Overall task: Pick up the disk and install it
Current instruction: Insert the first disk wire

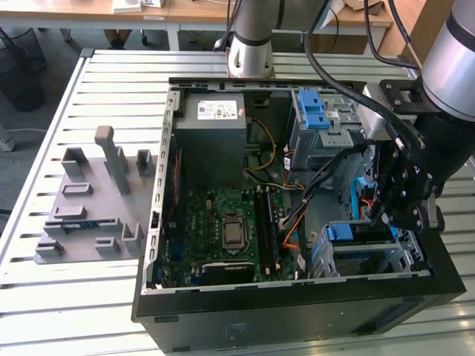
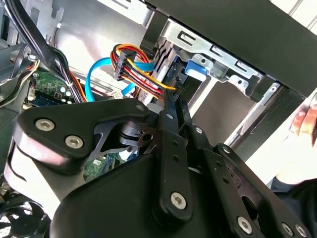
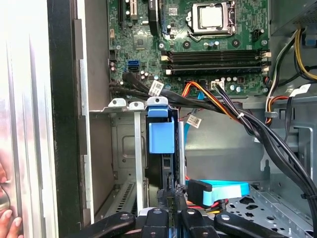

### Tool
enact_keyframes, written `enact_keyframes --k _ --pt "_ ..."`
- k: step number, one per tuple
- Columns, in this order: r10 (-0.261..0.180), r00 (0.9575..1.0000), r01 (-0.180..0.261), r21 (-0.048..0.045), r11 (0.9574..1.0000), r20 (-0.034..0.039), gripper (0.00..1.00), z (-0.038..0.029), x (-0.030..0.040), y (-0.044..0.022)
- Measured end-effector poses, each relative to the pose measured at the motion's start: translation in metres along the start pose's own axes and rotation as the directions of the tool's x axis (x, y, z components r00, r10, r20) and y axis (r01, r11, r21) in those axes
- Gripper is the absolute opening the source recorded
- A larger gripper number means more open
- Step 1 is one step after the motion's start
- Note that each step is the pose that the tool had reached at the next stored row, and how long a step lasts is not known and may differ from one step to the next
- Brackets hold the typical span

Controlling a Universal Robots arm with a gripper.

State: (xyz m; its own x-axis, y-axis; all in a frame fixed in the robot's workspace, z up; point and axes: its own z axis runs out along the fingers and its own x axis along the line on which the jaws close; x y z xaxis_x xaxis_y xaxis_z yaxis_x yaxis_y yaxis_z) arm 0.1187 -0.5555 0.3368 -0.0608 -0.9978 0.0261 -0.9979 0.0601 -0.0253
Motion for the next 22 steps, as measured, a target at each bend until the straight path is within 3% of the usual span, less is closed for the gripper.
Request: enact_keyframes --k 22 --pt "0.0 1.0 0.0 -0.0002 1.0 0.0004 0.16 0.0024 -0.0016 -0.0006"
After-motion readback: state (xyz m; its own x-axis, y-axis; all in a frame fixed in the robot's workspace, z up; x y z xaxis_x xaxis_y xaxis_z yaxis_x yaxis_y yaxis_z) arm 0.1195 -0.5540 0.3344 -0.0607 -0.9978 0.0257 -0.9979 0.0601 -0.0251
